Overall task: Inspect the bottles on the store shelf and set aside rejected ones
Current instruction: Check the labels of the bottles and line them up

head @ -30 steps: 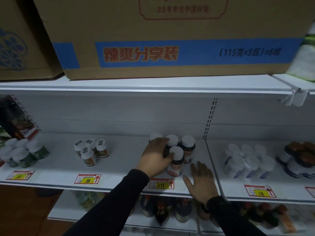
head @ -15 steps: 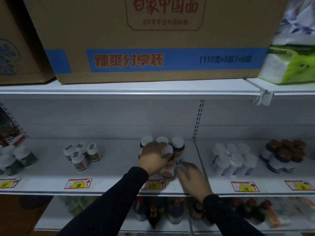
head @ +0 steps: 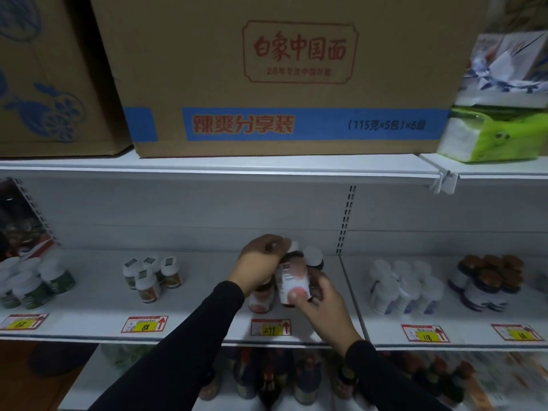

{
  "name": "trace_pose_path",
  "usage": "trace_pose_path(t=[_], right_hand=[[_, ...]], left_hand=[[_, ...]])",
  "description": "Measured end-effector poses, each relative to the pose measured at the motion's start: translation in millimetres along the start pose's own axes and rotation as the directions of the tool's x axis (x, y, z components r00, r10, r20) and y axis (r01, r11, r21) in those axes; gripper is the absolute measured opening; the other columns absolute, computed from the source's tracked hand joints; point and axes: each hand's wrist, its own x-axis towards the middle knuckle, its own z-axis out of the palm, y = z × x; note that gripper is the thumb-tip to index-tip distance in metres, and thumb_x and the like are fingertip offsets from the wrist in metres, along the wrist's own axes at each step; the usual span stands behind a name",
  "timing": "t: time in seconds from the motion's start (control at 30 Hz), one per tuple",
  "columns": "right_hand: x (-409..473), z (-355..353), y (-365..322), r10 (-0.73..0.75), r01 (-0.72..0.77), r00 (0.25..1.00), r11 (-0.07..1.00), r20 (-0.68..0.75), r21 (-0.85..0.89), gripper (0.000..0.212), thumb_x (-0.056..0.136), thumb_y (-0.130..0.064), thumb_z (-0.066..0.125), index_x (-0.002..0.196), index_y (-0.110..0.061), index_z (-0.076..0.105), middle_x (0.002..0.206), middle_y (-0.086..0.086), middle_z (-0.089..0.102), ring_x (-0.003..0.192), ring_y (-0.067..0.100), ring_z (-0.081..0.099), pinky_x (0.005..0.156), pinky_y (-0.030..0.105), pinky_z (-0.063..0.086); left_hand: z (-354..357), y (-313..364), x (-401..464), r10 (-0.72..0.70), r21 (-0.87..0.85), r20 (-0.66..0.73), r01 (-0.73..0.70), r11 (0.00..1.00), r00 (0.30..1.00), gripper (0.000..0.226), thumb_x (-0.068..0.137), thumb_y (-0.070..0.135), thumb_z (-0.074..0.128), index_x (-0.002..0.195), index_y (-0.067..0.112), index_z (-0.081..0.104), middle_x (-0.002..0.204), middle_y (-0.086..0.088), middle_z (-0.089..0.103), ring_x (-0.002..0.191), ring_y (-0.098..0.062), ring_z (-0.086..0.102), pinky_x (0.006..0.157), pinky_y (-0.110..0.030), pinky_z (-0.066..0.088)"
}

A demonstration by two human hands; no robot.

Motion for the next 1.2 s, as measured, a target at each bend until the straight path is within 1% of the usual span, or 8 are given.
trace_pose_path(t=[0.23,0.33,0.4,0.47,0.67,0.87,1.03,1.2], right_hand=[[-2.5,8.5,-12.5,-0.027,0.025,0.999,0.998,0.042,0.056,0.031,0.097,-0.027,0.058,0.122,-0.042,0.049,0.125,-0.008,0.063,0.108,-0.004,0.061,0.086,0.015,0.050],[-0.7,12.4,-7.6,-0.019,0.019,0.998,1.000,0.063,0.010,0.061,0.080,-0.055,0.071,0.132,-0.049,0.041,0.137,-0.009,0.051,0.120,0.004,0.055,0.100,0.031,0.049],[0.6,14.9,-6.5,-0.012,0.013,0.999,0.999,0.045,-0.031,0.074,0.067,-0.062,0.078,0.127,-0.057,0.035,0.138,-0.012,0.042,0.122,0.005,0.052,0.102,0.034,0.049],[1.3,16.6,-8.3,-0.015,0.017,0.999,0.999,0.030,-0.050,0.073,0.065,-0.059,0.080,0.121,-0.063,0.032,0.136,-0.012,0.043,0.121,0.004,0.052,0.101,0.034,0.050],[0.1,13.9,-11.8,-0.040,0.040,0.998,0.999,0.050,0.007,0.042,0.093,-0.030,0.064,0.126,-0.049,0.045,0.126,-0.016,0.062,0.117,-0.001,0.058,0.102,0.037,0.049],[-0.9,17.6,-12.1,-0.034,0.034,0.999,0.999,0.028,0.004,0.075,0.072,-0.048,0.081,0.133,-0.046,0.037,0.132,-0.013,0.052,0.119,0.002,0.055,0.101,0.034,0.050],[-2.1,14.8,-14.1,-0.029,0.026,0.999,0.996,0.031,0.086,0.051,0.078,-0.052,0.073,0.122,-0.051,0.046,0.117,-0.020,0.064,0.110,0.004,0.062,0.096,0.040,0.053],[-3.6,16.7,-16.0,-0.006,0.002,0.999,0.996,0.049,0.085,0.056,0.074,-0.060,0.069,0.123,-0.056,0.043,0.125,-0.014,0.060,0.114,0.006,0.060,0.096,0.039,0.053]], left_hand=[[-10.5,-11.8,-1.8,-0.074,-0.307,0.094,0.099,0.947,0.993,0.031,0.091,0.030,0.066,0.119,0.018,0.065,0.111,-0.004,0.071,0.097,-0.019,0.070,0.081,-0.032,0.058],[-12.1,-13.3,-2.3,-0.091,-0.356,0.047,0.102,0.929,0.995,0.032,0.087,0.031,0.071,0.116,0.017,0.065,0.109,-0.005,0.071,0.093,-0.019,0.071,0.076,-0.031,0.059],[-10.8,-11.4,-2.9,-0.105,-0.377,0.010,0.101,0.921,0.994,0.032,0.084,0.035,0.074,0.109,0.017,0.066,0.104,-0.004,0.072,0.090,-0.019,0.072,0.075,-0.032,0.059],[-9.6,-10.4,-2.6,-0.103,-0.376,-0.003,0.094,0.922,0.995,0.034,0.083,0.038,0.075,0.108,0.018,0.065,0.102,-0.004,0.072,0.090,-0.019,0.071,0.074,-0.031,0.059],[-15.0,-13.3,-0.8,-0.112,-0.415,0.117,0.151,0.897,0.987,0.030,0.091,0.032,0.065,0.118,0.020,0.063,0.112,-0.005,0.070,0.100,-0.022,0.069,0.070,-0.027,0.055],[-10.6,-10.5,-0.2,-0.106,-0.407,0.012,0.102,0.908,0.994,0.031,0.084,0.035,0.073,0.109,0.019,0.065,0.105,-0.006,0.071,0.094,-0.022,0.070,0.076,-0.036,0.059],[-12.6,-5.1,-3.3,-0.094,-0.431,0.059,0.110,0.896,0.994,0.029,0.089,0.034,0.068,0.113,0.018,0.065,0.107,-0.006,0.071,0.096,-0.021,0.069,0.074,-0.031,0.057],[-15.2,-3.5,-5.0,-0.094,-0.457,0.068,0.115,0.882,0.993,0.033,0.087,0.032,0.070,0.117,0.019,0.063,0.111,-0.006,0.070,0.098,-0.022,0.069,0.074,-0.032,0.057]])
